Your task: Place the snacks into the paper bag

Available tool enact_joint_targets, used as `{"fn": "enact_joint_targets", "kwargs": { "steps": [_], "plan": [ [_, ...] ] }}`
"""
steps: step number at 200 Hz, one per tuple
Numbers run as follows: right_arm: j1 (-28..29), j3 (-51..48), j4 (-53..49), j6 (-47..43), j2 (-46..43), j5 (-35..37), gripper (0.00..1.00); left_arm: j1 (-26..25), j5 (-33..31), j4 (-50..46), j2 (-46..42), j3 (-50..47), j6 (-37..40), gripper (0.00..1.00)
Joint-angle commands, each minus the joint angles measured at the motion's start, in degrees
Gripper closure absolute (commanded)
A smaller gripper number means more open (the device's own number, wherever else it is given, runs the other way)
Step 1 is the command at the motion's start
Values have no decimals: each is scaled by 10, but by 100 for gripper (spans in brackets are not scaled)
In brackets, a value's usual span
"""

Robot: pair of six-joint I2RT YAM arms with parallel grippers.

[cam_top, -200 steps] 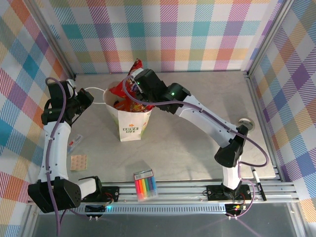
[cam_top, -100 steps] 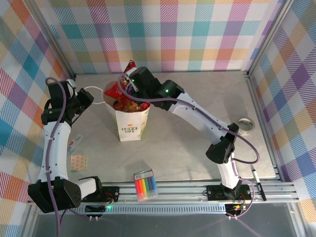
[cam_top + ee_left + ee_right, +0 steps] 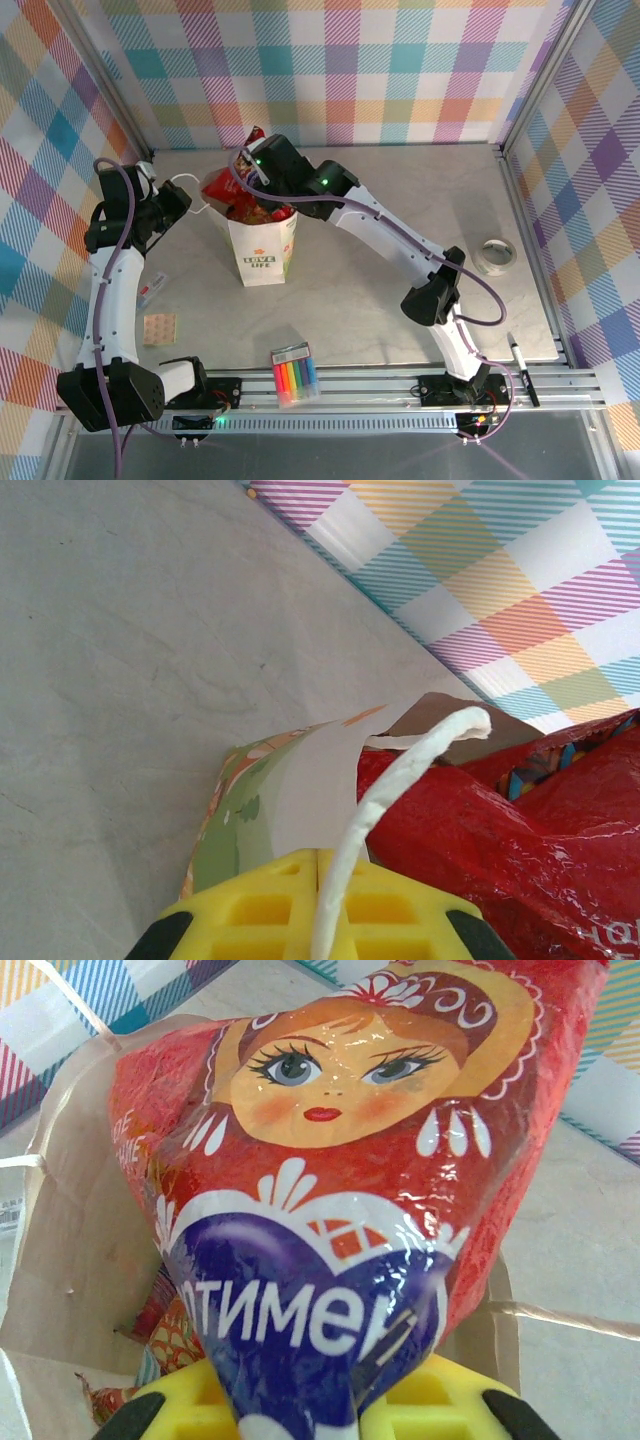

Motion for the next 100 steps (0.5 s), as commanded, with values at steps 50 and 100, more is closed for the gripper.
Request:
{"fn": "enact_joint_targets", "kwargs": {
  "steps": [50, 100],
  "plan": [
    [8, 50, 62, 65, 19, -86, 100, 10, 17, 10, -10, -4, -3, 93],
    [9, 57, 27, 62, 44, -107, 97, 10, 16, 5, -12, -1, 0, 93]
  ]
}}
